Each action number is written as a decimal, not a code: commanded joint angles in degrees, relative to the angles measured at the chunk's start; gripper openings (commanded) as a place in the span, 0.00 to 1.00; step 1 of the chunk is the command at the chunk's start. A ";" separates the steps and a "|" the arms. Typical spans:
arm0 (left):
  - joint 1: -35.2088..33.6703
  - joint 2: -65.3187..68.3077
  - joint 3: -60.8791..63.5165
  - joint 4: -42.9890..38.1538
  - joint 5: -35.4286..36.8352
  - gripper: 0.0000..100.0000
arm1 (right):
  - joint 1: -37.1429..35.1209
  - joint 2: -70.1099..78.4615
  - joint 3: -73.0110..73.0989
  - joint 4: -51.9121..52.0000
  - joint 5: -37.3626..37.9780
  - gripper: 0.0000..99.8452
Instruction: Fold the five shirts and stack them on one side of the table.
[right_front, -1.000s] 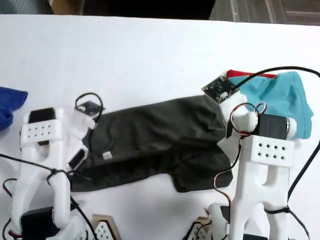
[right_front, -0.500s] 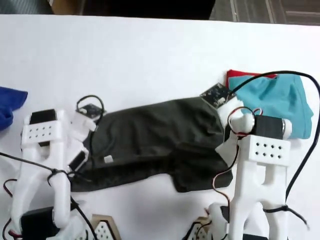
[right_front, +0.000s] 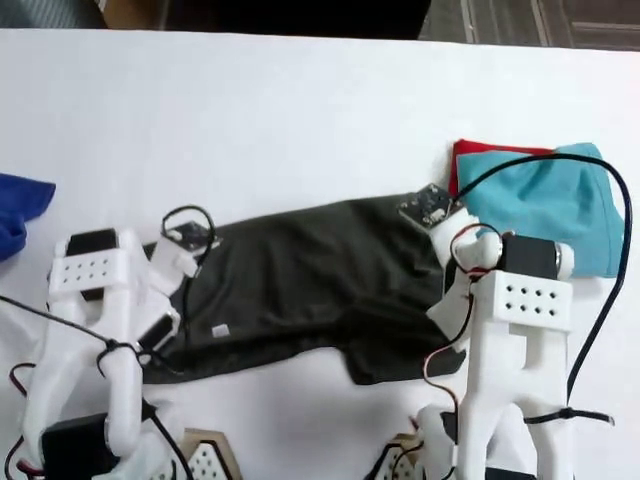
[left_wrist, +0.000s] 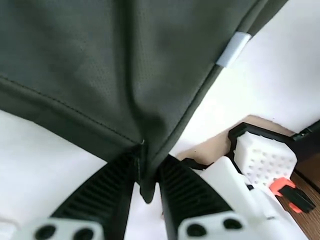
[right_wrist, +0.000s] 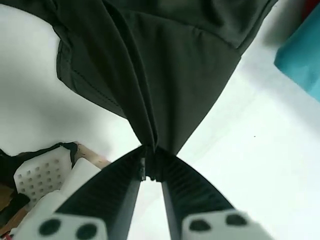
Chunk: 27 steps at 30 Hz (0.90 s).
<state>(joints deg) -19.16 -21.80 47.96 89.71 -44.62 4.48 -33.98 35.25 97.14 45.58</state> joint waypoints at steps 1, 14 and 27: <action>-0.53 -1.23 3.03 -3.34 -0.62 0.03 | 0.57 -1.54 0.79 0.13 0.62 0.02; -0.44 -1.23 7.87 -9.76 -0.62 0.03 | 0.57 -1.98 5.80 -1.54 0.62 0.02; -0.53 -1.76 -1.89 -9.14 -2.11 0.24 | -1.10 -1.98 -2.55 -3.82 0.44 0.23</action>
<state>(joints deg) -19.16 -21.98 53.05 80.40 -46.64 4.40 -33.98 37.54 95.30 45.93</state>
